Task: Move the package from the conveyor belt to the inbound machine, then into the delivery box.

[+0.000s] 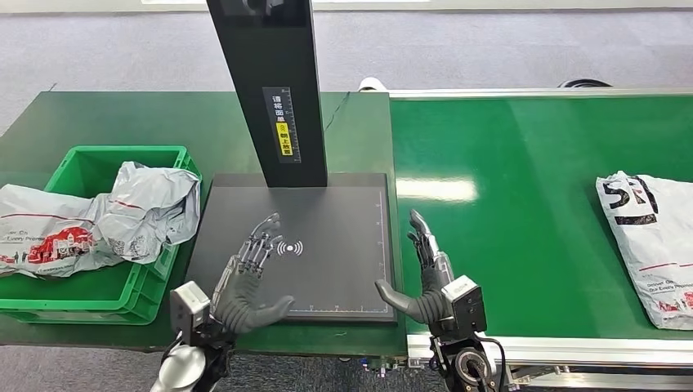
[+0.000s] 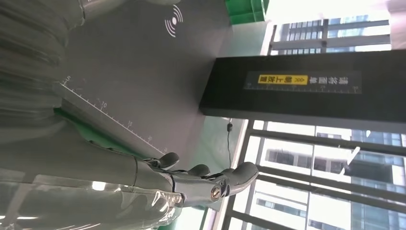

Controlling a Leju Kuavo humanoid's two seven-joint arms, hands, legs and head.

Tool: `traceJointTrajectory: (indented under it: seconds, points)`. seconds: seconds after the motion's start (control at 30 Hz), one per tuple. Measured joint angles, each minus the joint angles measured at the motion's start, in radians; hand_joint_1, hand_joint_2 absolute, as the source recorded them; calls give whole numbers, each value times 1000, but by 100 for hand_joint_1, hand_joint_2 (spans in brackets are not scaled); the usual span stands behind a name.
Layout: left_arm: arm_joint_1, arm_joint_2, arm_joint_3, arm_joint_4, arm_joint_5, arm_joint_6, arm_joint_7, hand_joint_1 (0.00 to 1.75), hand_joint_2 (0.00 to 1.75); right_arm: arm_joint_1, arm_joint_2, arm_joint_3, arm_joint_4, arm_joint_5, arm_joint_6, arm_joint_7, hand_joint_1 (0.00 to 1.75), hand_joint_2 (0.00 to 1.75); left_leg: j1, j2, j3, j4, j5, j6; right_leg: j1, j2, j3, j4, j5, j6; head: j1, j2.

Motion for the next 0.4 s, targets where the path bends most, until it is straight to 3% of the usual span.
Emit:
traceJointTrajectory:
  seconds: [0.23,0.4]
  points:
    - [-33,-37,-8,183,12,-42,-10,0,175,-3,7,15,32,24,15,4,0,175,0,0,0,0,0,0,0,0,0,0,0,0,0,0]
    - [-44,-47,-14,229,25,-50,-37,0,175,-8,8,21,48,28,15,4,0,175,0,0,0,0,0,0,0,0,0,0,0,0,0,0]
